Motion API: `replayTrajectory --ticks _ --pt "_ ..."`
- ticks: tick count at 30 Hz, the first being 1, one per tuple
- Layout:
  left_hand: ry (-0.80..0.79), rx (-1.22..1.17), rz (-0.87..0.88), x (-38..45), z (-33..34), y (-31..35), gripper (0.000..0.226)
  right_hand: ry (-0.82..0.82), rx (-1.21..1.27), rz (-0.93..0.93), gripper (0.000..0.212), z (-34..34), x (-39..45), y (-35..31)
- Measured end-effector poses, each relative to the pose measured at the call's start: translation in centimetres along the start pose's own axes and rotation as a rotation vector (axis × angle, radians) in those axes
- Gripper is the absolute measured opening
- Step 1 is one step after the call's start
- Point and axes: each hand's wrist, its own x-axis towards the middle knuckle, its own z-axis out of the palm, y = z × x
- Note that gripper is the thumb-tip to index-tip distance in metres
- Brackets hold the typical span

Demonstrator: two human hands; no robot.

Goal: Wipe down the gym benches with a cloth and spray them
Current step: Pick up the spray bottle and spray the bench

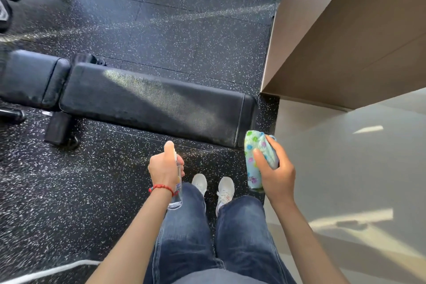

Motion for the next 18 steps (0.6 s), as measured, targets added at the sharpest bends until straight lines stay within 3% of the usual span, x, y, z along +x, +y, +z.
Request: replayTrajectory --ticks 8,18 --pt "0.057 -0.032 -0.091 5.6 -2.8 0.4 0.060 -0.036 -0.021 0.016 0.033 5.3 1.5 -1.7" --pt "0.008 -0.067 -0.112 17.1 -12.5 2.1 0.050 -0.003 -0.043 0.063 0.036 19.3 1.4 -5.7"
